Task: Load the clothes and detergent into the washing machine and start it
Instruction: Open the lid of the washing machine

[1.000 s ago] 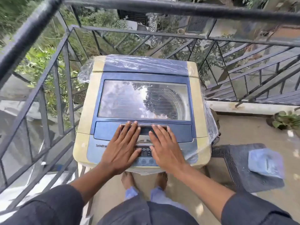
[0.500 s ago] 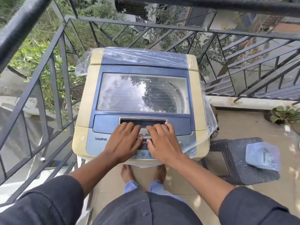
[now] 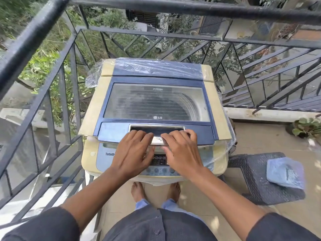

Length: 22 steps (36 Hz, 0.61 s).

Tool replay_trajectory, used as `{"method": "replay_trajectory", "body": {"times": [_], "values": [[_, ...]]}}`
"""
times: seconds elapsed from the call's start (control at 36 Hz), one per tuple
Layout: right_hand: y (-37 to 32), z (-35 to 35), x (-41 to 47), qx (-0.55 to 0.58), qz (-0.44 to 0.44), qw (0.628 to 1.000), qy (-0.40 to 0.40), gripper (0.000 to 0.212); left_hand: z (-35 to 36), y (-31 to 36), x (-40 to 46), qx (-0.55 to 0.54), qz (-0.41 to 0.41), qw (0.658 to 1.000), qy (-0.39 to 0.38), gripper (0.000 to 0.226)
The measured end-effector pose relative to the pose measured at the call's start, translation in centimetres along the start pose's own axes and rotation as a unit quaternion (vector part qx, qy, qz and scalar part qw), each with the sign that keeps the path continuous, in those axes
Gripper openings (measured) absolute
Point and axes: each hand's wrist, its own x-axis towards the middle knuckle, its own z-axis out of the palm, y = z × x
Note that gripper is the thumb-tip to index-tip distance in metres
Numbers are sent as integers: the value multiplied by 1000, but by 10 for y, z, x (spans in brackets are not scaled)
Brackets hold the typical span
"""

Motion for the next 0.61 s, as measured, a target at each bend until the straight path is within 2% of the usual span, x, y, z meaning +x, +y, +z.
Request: {"method": "replay_trajectory", "body": {"times": [0.17,0.33,0.47,0.61], "values": [[-2,-27,17,-27,-25,997,69,33,-27,5,24,-6,-6,995,98,30],[0,-55,43,-31,-50,991,120,32,-48,3,47,4,54,976,212,25],[5,-77,71,-41,-71,984,161,30,-65,5,65,30,76,962,261,27],[5,-99,110,-42,-61,968,239,23,-79,9,91,65,53,948,306,35]]}}
